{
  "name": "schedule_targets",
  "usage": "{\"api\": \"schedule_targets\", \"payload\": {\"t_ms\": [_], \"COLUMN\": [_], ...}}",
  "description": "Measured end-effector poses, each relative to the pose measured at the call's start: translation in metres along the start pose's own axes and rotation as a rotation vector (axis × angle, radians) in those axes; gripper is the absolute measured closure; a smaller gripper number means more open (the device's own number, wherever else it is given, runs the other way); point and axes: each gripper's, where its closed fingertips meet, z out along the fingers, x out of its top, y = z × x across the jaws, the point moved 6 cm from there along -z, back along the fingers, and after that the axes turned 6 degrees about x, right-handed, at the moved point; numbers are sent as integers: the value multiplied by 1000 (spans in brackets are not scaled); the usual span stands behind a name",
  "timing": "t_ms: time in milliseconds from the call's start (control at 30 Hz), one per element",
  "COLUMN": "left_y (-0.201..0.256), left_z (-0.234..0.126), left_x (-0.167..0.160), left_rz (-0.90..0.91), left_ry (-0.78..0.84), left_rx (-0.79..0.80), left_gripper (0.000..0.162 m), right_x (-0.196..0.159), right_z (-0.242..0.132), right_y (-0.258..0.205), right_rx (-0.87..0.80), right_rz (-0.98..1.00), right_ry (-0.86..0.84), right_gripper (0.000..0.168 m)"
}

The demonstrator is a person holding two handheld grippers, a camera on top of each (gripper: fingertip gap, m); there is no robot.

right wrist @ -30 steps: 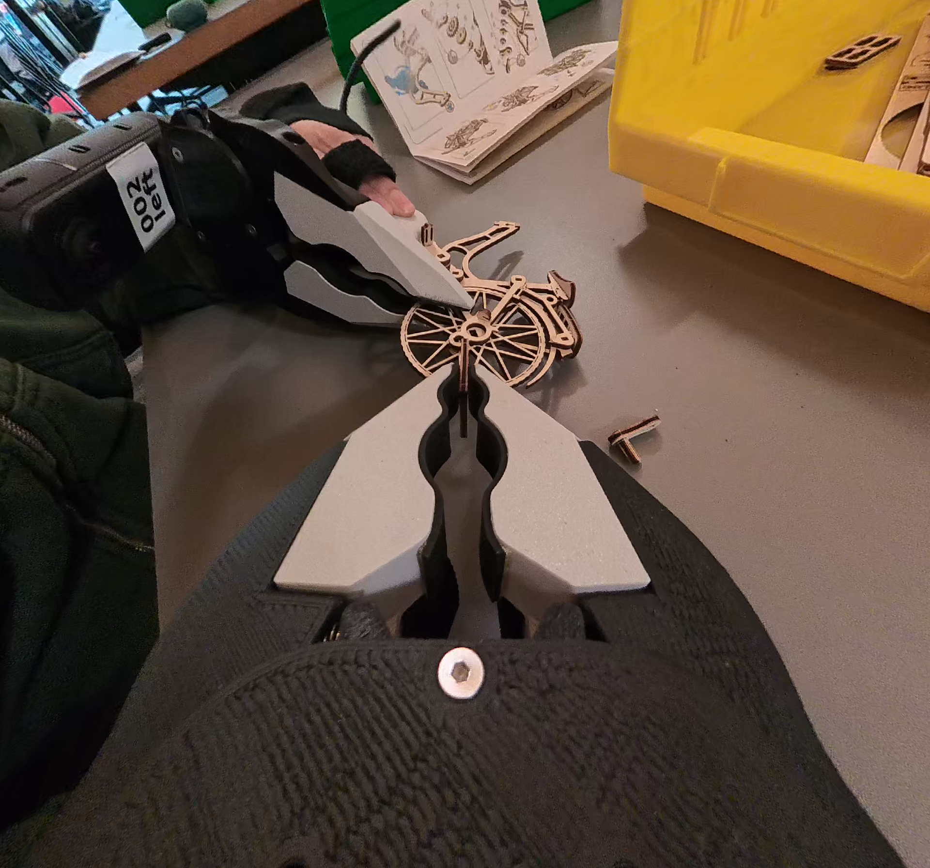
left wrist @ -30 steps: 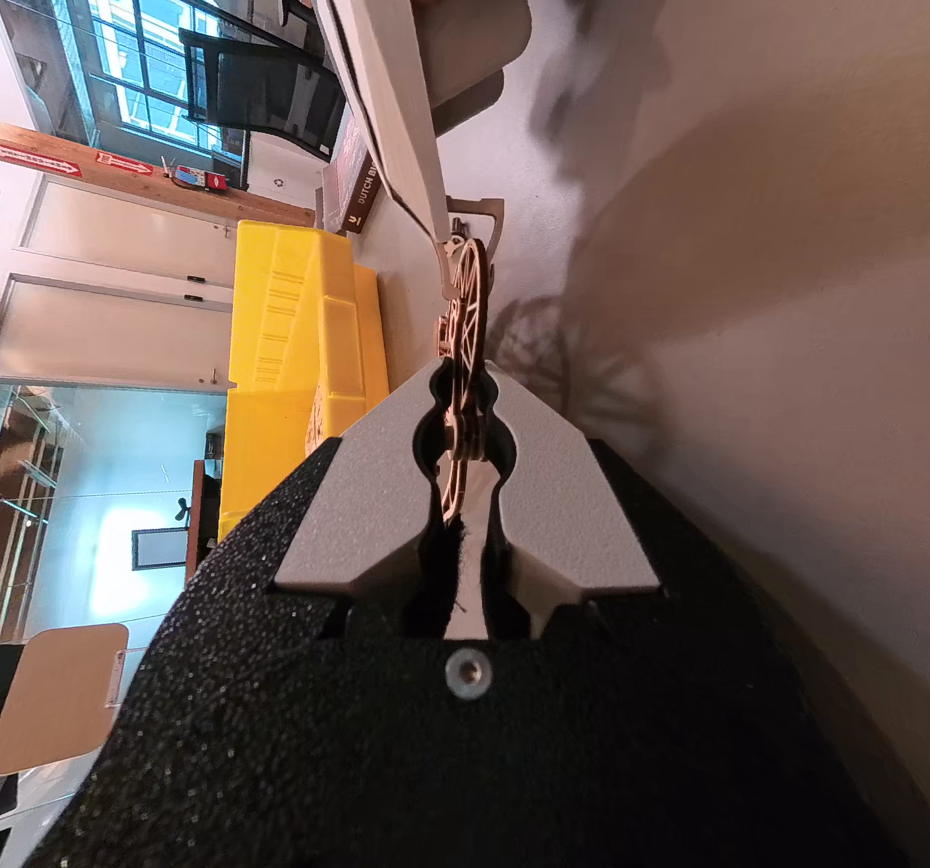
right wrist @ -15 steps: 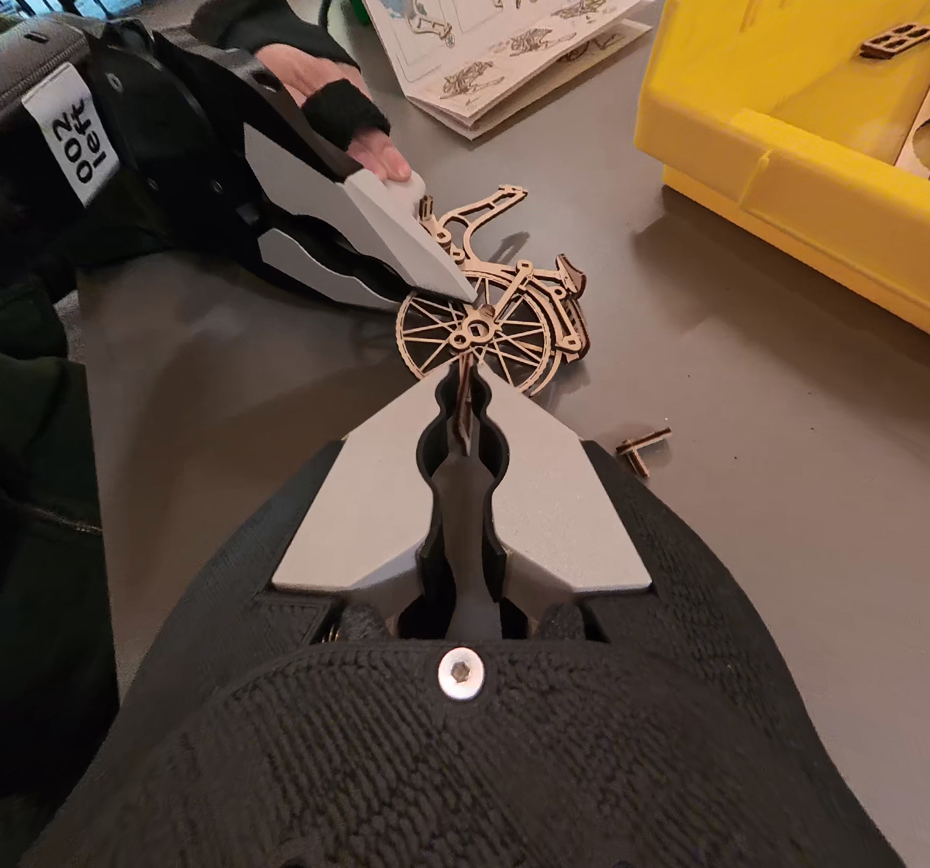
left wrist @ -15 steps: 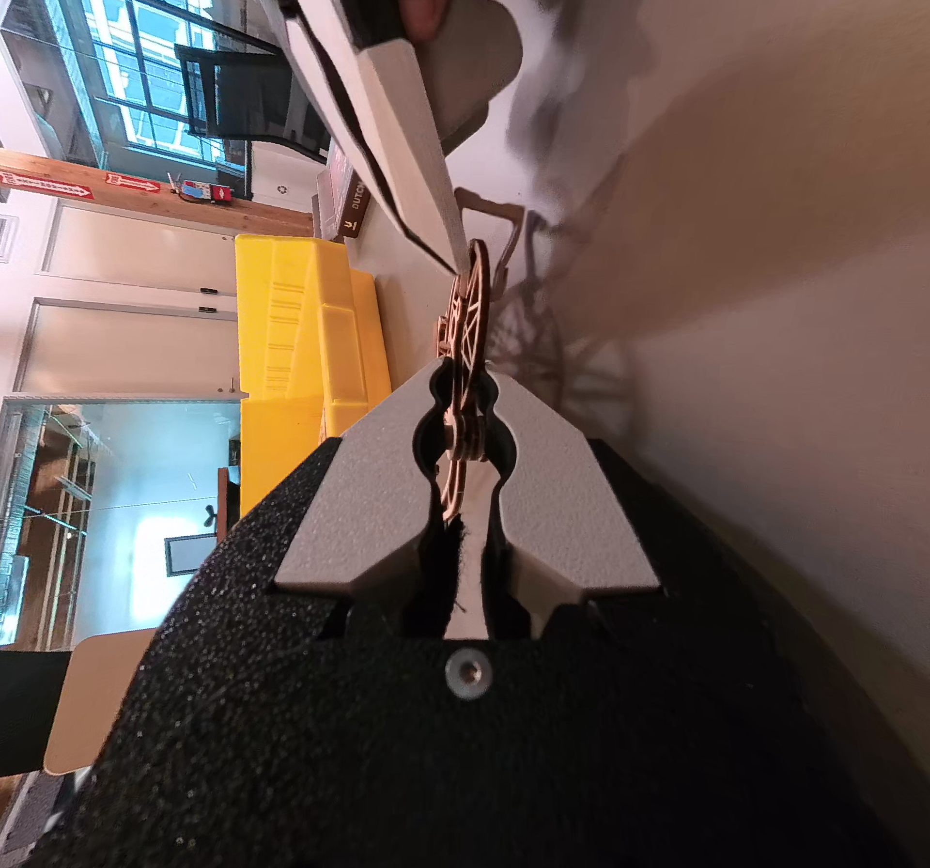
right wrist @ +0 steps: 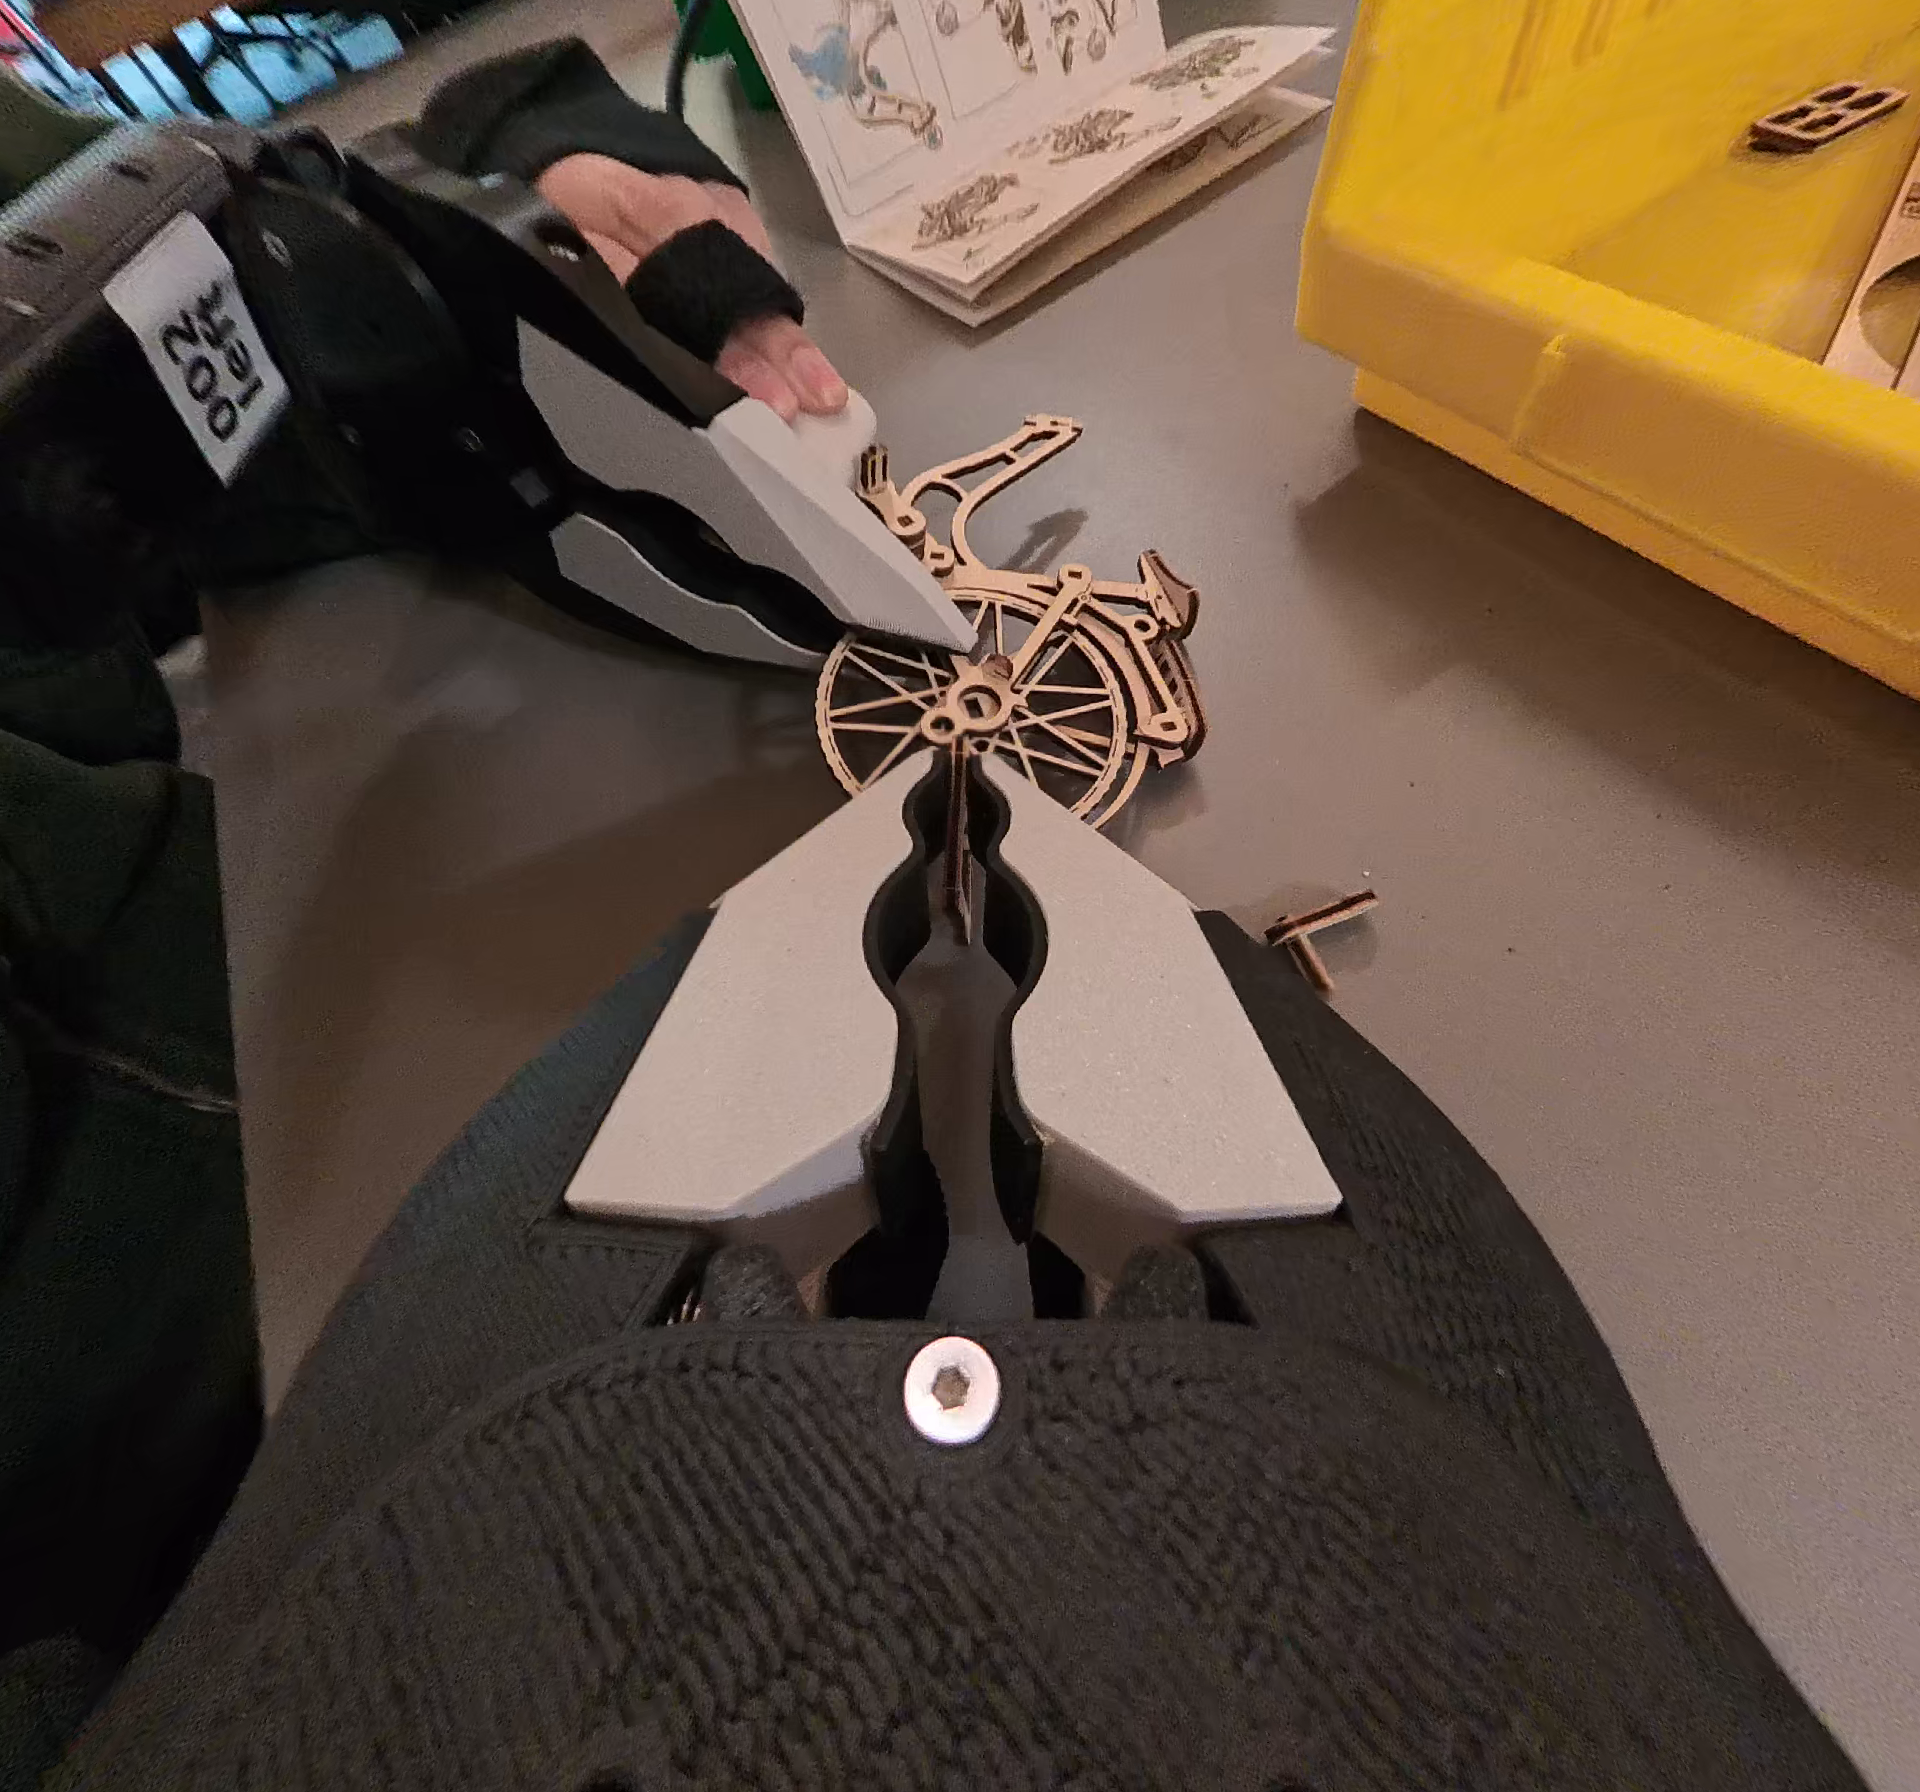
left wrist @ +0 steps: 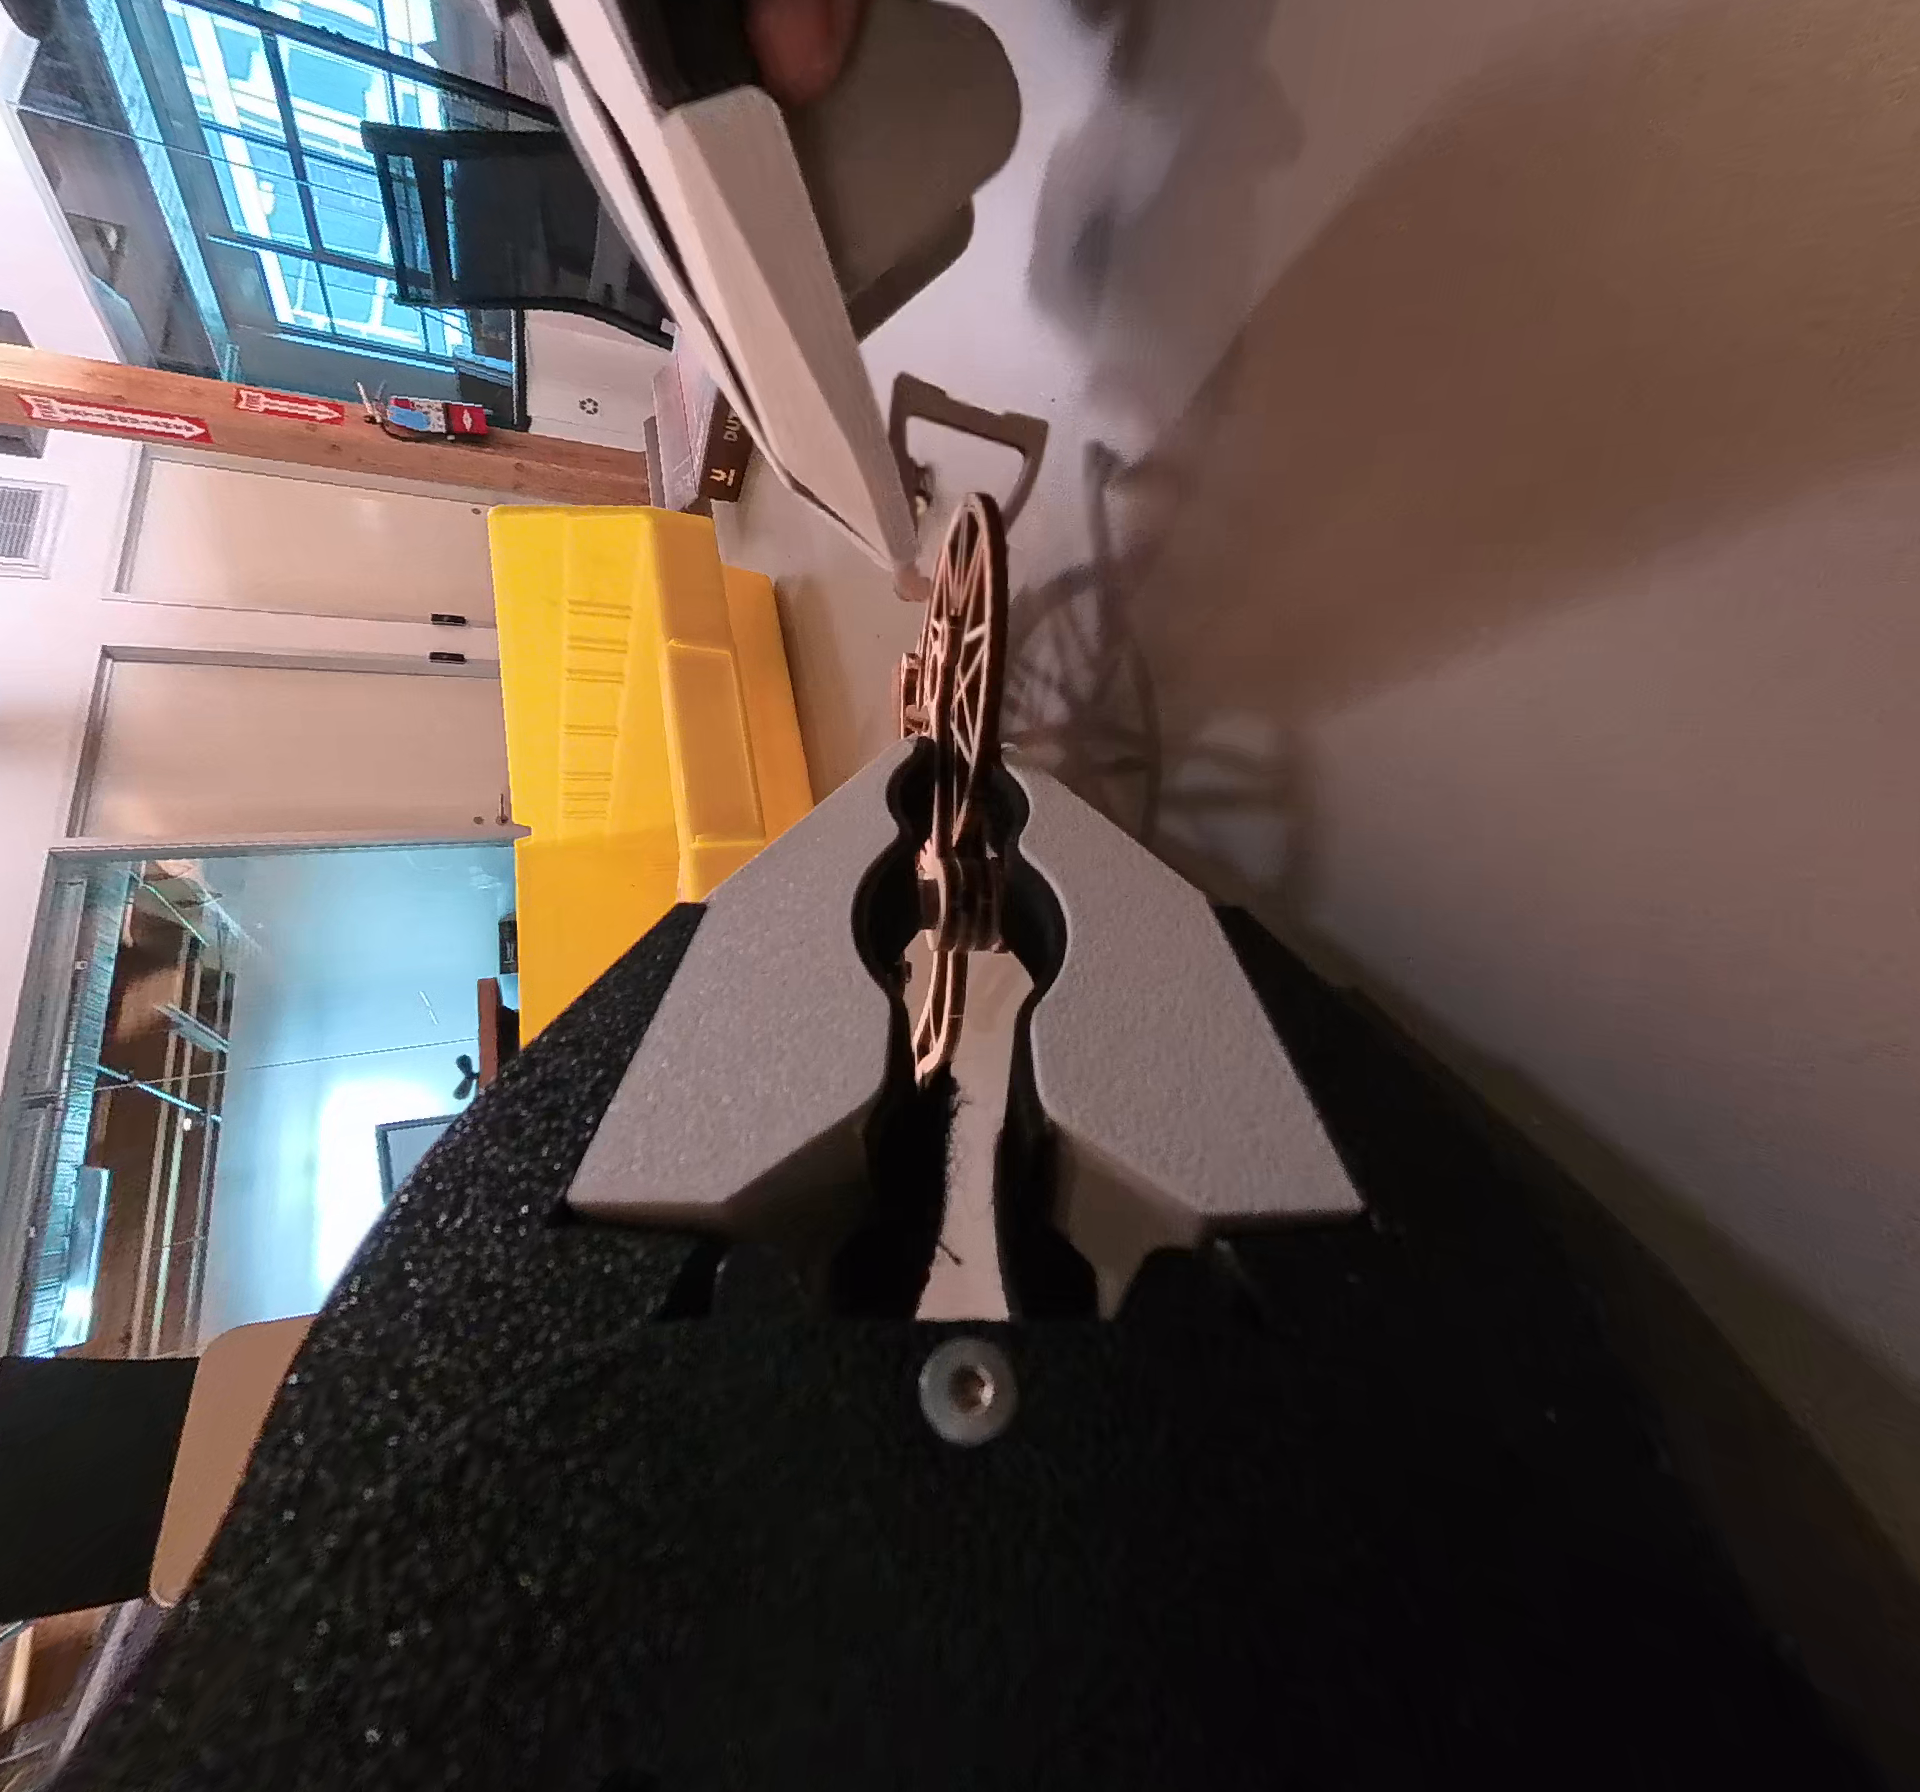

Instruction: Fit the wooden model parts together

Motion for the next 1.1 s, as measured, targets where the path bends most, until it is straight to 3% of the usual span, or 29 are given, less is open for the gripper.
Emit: {"api": "schedule_targets", "payload": {"t_ms": [267,1100], "left_y": [0,-1], "left_z": [0,1], "left_x": [1,2], "left_rz": [20,1], "left_ry": [-2,-8], "left_rx": [4,26], "left_gripper": [155,156], "right_x": [0,3], "right_z": [2,6], "right_y": [3,-1], "right_rx": [57,99], "right_rz": [109,122], "right_ry": [23,36], "right_gripper": [168,168]}}
